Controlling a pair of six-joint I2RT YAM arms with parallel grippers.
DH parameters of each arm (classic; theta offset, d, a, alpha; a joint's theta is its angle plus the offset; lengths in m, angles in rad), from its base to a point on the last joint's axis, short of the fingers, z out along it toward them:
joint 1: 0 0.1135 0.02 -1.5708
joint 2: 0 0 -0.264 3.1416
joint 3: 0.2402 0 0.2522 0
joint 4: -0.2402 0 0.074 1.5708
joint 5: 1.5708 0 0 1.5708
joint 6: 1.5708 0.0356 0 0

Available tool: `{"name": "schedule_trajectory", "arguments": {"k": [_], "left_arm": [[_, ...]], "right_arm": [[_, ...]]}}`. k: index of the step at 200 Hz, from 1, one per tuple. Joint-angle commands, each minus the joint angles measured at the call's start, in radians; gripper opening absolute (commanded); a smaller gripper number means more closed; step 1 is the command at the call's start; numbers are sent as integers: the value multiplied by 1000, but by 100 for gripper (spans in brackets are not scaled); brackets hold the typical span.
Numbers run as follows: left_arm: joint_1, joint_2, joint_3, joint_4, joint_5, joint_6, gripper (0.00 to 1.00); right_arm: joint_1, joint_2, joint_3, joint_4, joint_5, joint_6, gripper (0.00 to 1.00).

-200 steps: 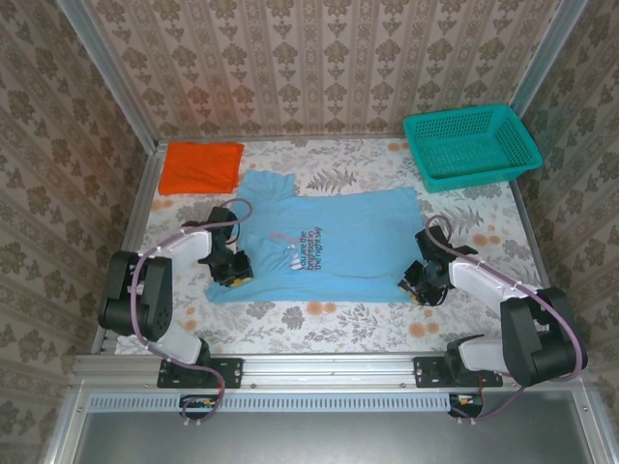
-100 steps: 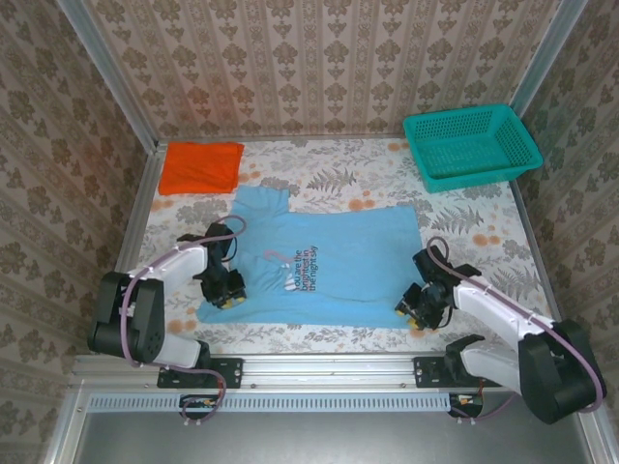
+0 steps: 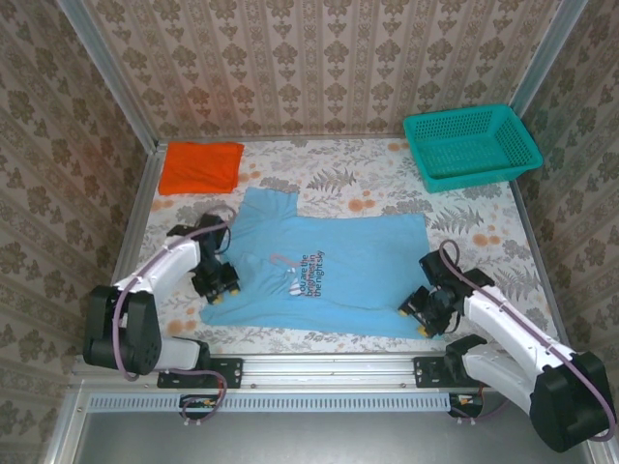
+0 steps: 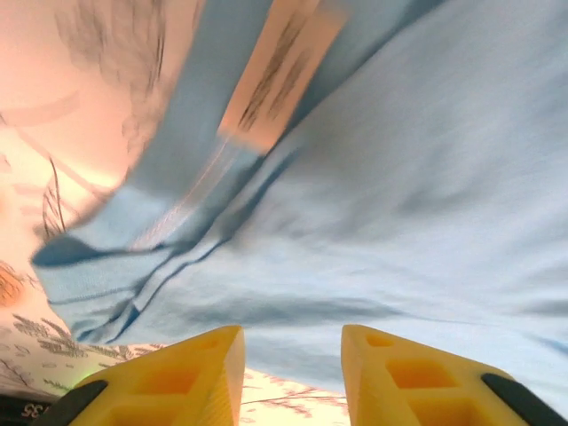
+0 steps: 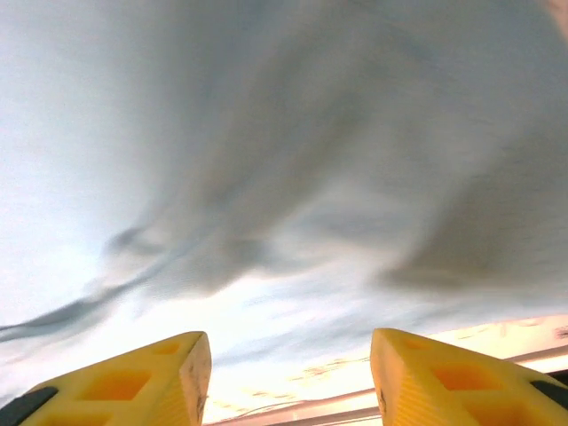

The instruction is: Fold and stack the t-shirts

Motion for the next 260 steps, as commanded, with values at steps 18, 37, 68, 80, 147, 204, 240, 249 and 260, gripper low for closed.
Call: {"name": "schedule_trajectory", "arguments": {"k": [18,37,68,80,147,204,240,249,260], "left_arm": [[25,120,385,16,11,105,43],[30,240,551,80,14,174,46],[45,485,793,153,17,275,49],[54,587,887,149,30,306,49],[51,1083,1393,78,-40,440,50],[50,1251,1615,-6,-23,460,50],[46,1201,1523,-13,-46,506,50],[45,1187,1492,-12,-57,514,50],[45,1177,1461,-14,-78,522,50]], "right_arm": [[-4,37,265,46,165,-148,69],[-50,130,379,101,227,-250,73],[-163,317,518,229,219,-406,74],[-217,376,548,280,190,-419,72],[-330,528,553,410,100,-488,70],[-353,545,541,421,104,-485,70],[-364,551,528,433,104,-474,69],[-365,548,524,440,104,-473,69],[-365,550,519,447,100,-470,69]]}}
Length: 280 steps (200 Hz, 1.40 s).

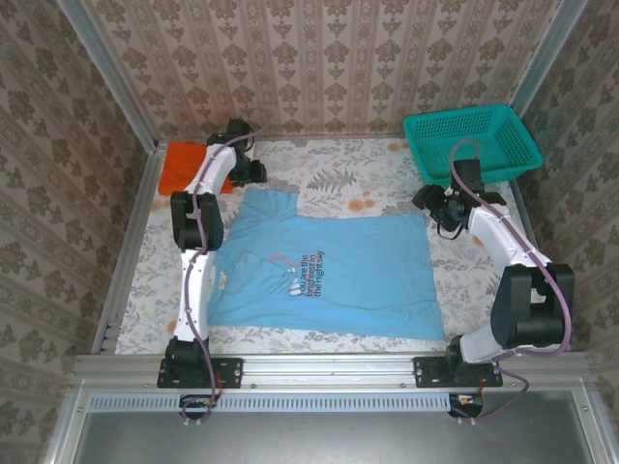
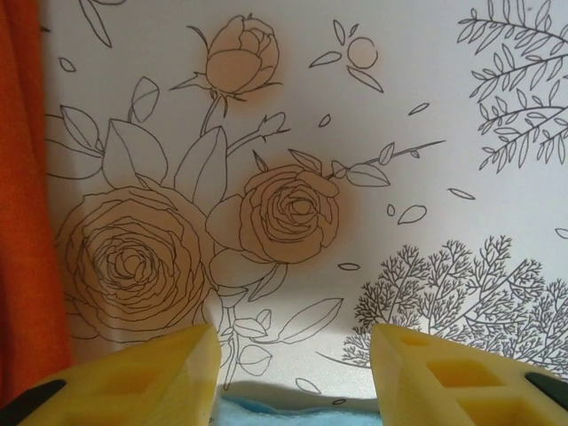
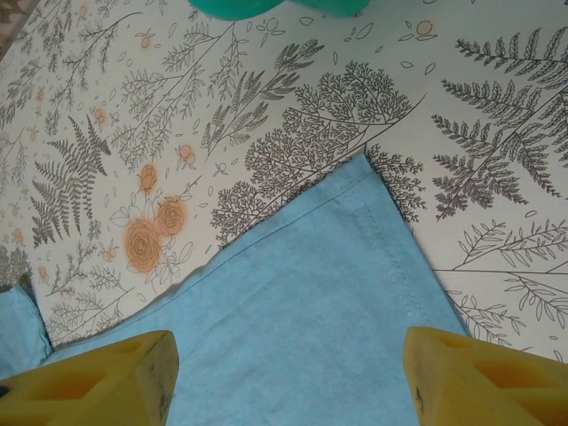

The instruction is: Fold and stack the t-shirts

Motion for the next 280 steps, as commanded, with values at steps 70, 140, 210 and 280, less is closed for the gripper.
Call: {"name": "schedule_trajectory", "arguments": {"k": [70,140,210,280], "left_arm": [[-6,-43,-92,-89,-48,62,43],[-11,-86,-164,-91,-41,52,45],[-18,-55,-120,-97,-47,34,28],[-26,-45,-65,-101,-4,28,11]], "right_arm": [[-7,45,-24,50,-7,-5,67],[-13,53,-33,53,-7,-1,66],[-22,88,-22,47,-9,-16,62],[-67,150,-97,249,-38,-39,48]]}}
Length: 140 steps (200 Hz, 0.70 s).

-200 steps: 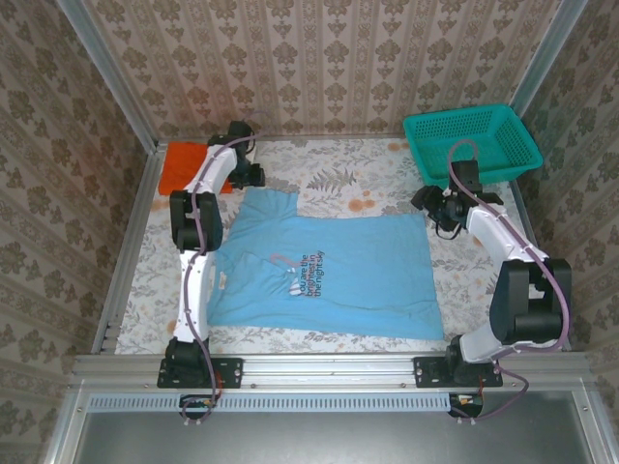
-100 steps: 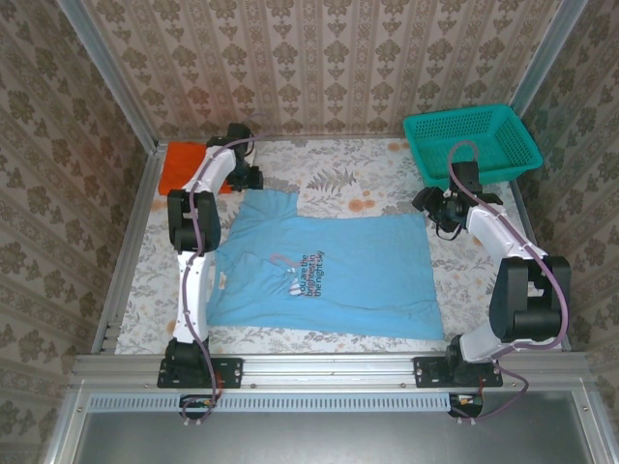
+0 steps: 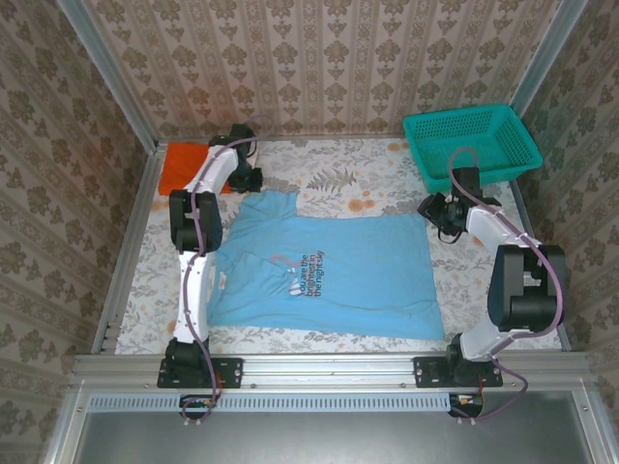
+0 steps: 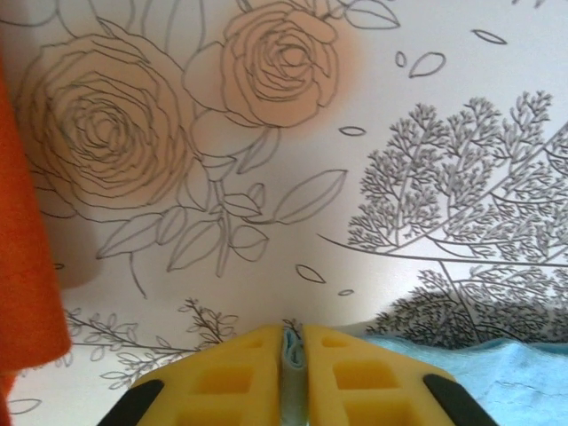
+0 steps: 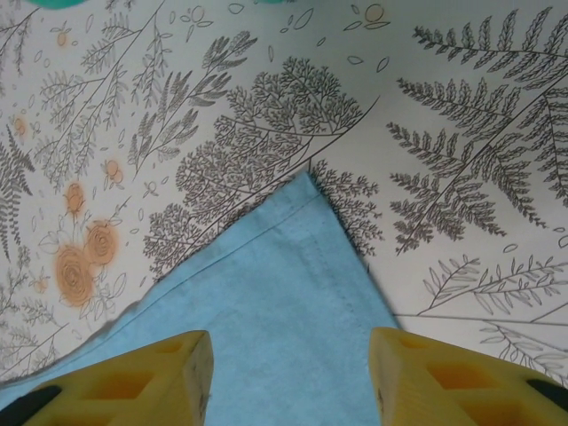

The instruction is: Fold and stack the t-shirts

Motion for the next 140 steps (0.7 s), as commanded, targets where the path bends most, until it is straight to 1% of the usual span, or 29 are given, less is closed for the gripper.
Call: {"name": "schedule_trajectory", "arguments": {"k": [1,27,61,76,98,112,140], "left_arm": [[-4,23,46,-42,29,-7,11],[-15,-9,35,-20,28,-1,6],[-29,-85,-39,54,33,3,1],[-38,-120,-87,96,39,7,0],[-52,-162,-137,140,36,21,0],[-57,-180,-158,157,38,26,0],[-58,-207,-192,182,31,32,0]], "right_arm": [[-13,39,-28,112,-23,-12,47],[-14,99,-32,182,-41,21,40],[-13,142,-75,299,-4,105,32],[-13,151,-103,346,20,150,31],[-13,170,-130,425,22,194,32],[-13,183,-135,450,36,207,33],[-12,221,-121,494,25,219,33]]}}
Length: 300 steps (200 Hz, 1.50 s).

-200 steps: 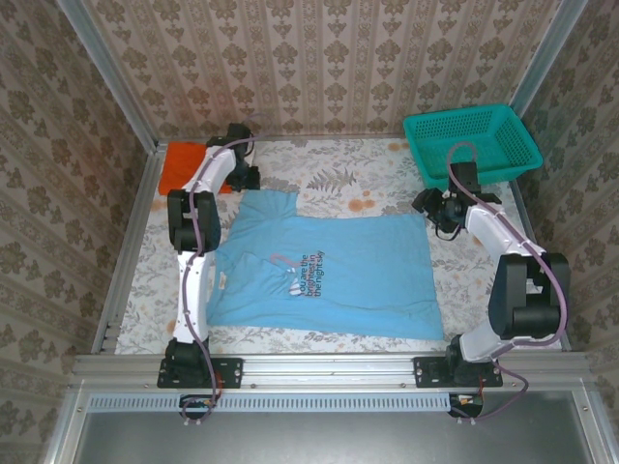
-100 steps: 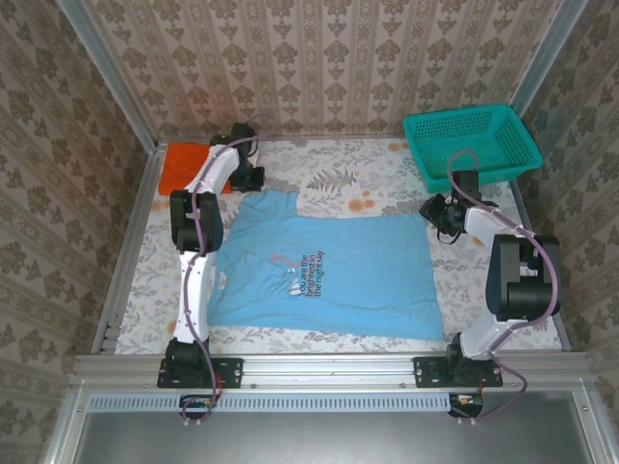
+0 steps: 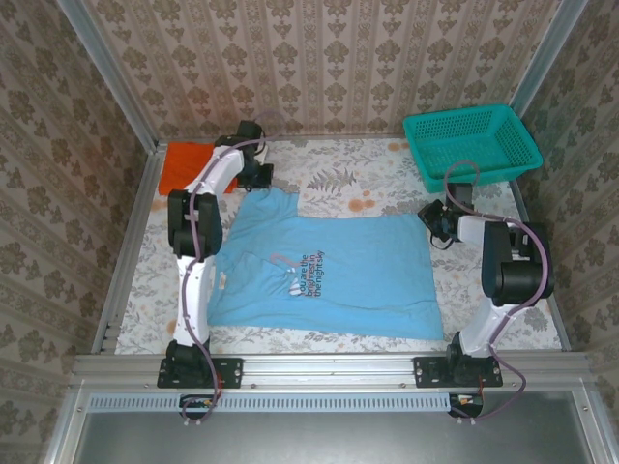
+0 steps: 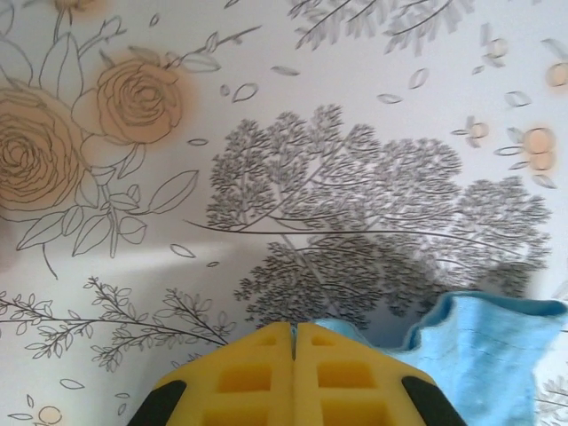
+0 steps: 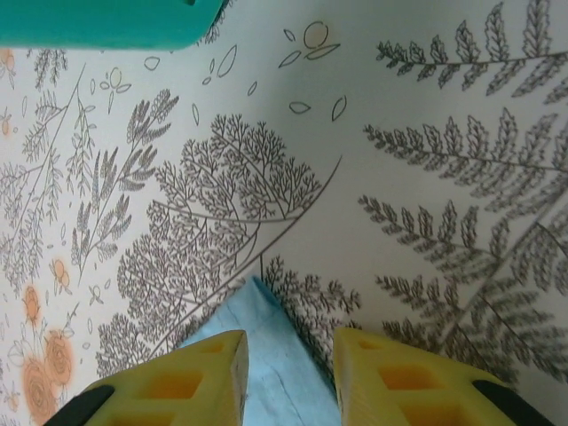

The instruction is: Fold and stack the t-shirts

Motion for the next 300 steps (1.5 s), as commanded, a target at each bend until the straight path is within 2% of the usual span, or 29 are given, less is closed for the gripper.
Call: {"name": "schedule_trajectory", "arguments": {"k": [1,47,100,127,183,208,228,266,300], "left_arm": [[1,-63,-28,41,4,29,0],[2,-81,-45,44,-11,46,0],[1,-105,-83,58,-21,51,0],[0,-146,-149,118,-9,46,0],[0,-181,-206,167,10,36,0],[0,-219,-254,213,16,36,0],[0,-251,-299,256,33,30,0],[-2,-341,-418,357,62,23,0],[-5,-445,-544,429,69,35,0]], "right_arm": [[0,32,-1,81,20,40,34],[7,80,18,115,-3,50,34],[27,105,52,73,-17,27,32],[33,55,-33,178,9,58,32],[47,60,-49,171,10,71,33],[61,-5,-134,229,63,87,33],[58,-36,-169,286,54,75,33],[58,-35,-131,220,24,33,35],[68,-8,-76,103,51,12,35]]}}
